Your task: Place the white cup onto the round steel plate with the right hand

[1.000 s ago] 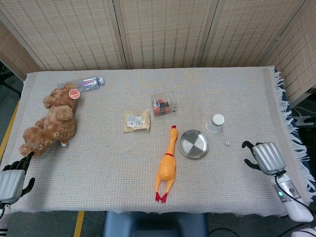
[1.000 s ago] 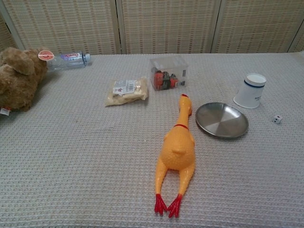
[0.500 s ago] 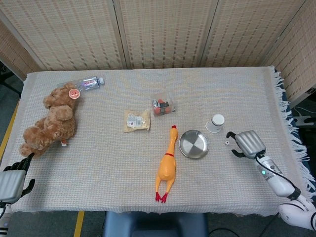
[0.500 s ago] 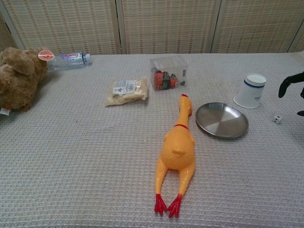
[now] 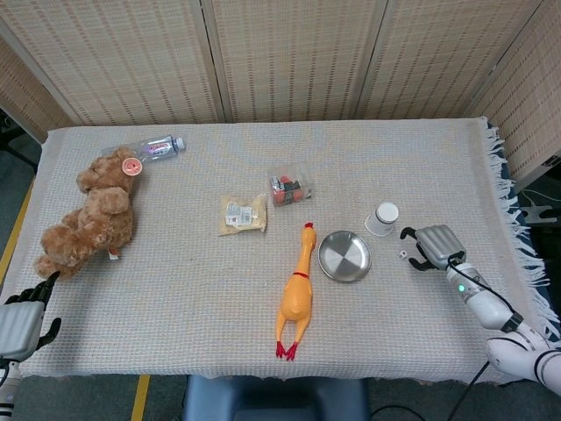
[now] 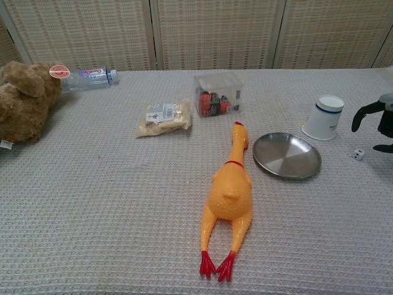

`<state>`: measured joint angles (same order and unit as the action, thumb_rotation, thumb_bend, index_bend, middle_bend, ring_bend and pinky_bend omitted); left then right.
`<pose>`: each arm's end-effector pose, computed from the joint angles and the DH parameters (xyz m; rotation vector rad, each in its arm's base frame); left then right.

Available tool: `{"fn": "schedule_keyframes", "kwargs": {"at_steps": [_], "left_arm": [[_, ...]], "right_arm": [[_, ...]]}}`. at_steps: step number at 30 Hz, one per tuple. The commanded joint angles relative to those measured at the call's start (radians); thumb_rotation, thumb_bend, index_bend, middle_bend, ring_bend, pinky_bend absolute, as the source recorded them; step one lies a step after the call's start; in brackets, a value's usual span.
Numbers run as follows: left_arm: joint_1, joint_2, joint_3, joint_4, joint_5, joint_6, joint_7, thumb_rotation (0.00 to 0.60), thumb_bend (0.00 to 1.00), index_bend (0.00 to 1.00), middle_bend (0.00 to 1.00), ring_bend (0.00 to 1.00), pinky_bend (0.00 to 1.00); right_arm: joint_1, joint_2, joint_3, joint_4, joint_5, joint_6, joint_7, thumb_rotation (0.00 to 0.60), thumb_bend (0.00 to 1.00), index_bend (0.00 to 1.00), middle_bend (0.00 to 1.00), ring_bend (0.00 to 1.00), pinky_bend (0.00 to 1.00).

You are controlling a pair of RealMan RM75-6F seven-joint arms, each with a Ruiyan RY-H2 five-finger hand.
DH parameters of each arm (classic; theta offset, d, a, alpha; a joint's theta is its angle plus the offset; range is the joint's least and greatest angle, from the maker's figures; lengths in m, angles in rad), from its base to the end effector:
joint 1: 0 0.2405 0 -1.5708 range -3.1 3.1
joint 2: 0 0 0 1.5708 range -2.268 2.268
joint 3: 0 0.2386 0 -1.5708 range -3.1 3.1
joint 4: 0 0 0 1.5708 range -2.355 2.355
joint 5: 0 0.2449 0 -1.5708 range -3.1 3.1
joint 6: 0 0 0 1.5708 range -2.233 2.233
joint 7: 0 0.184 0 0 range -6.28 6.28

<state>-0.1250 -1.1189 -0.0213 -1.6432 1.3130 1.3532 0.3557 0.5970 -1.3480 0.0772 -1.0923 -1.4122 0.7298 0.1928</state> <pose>-0.3358 0.2234 0.1007 -1.4648 -0.8347 -0.5056 -0.3244 -0.3974 0.0239 1.8029 -1.0517 0.5728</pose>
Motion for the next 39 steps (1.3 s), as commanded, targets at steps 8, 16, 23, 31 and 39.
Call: {"fn": "schedule_keyframes", "kwargs": {"at_steps": [8,16,23,31,39], "left_arm": [[-0.002,0.000,0.001,-0.003,-0.003,-0.003,0.004,0.600,0.38,0.01,0.19,0.25,0.37],[-0.002,0.001,0.002,-0.006,-0.007,-0.004,0.006,0.600,0.38,0.01,0.19,0.25,0.37],[-0.002,0.002,0.002,-0.008,-0.004,-0.001,0.004,0.600,0.38,0.00,0.19,0.25,0.39],[-0.003,0.003,0.003,-0.008,-0.005,-0.003,0.003,0.600,0.38,0.00,0.19,0.25,0.40],[-0.003,0.004,0.004,-0.012,-0.006,-0.004,0.005,0.600,0.38,0.01,0.19,0.25,0.40]], "right_arm": [[0.012,-0.041,-0.022,0.062,0.003,-0.024,0.036,0.600,0.25,0.33,0.86,0.71,0.92],[0.019,-0.076,-0.031,0.107,0.003,-0.030,0.057,0.600,0.25,0.37,0.86,0.72,0.93],[0.026,-0.099,-0.034,0.139,0.004,-0.037,0.072,0.600,0.25,0.38,0.87,0.72,0.93],[0.031,-0.118,-0.044,0.165,-0.008,-0.035,0.093,0.600,0.25,0.39,0.87,0.72,0.93],[0.032,-0.139,-0.047,0.193,-0.019,-0.016,0.123,0.600,0.25,0.42,0.87,0.73,0.93]]}}
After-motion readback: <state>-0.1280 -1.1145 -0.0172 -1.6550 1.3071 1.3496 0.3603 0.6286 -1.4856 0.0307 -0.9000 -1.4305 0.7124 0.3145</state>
